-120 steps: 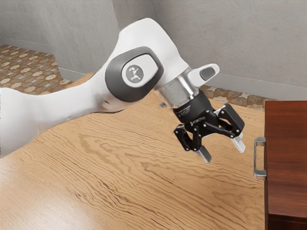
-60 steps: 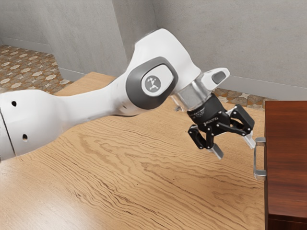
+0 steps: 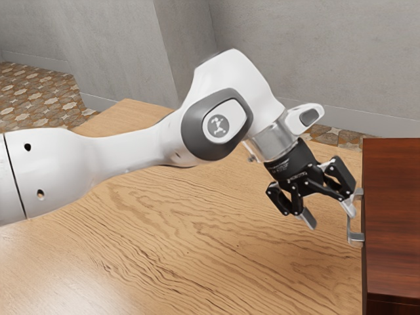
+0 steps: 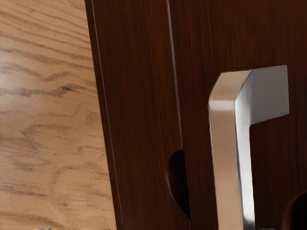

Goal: Pull the drawer handle with one arm to open the drawer

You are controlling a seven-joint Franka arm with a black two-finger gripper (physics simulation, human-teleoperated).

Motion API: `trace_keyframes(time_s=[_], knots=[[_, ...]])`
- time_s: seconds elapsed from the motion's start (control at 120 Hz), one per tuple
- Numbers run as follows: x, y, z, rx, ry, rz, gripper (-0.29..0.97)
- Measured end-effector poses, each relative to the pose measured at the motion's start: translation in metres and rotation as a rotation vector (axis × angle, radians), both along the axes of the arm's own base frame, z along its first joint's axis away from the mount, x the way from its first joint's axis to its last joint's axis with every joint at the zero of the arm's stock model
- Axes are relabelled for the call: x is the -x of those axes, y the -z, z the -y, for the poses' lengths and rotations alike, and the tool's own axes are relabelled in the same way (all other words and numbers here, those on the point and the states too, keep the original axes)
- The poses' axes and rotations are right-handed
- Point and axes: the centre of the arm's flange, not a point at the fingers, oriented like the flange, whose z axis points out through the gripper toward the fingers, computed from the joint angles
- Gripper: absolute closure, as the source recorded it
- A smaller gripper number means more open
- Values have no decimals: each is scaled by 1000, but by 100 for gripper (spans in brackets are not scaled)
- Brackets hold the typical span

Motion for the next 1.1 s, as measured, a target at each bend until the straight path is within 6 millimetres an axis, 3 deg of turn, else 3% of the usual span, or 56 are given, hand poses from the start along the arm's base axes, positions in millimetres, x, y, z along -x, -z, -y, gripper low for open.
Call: trace_keyframes(time_s=[0.417,1.1], knots=[[-1,7,-11,-37,13,7,23],[2,2,-93,-113,18,-41,23]])
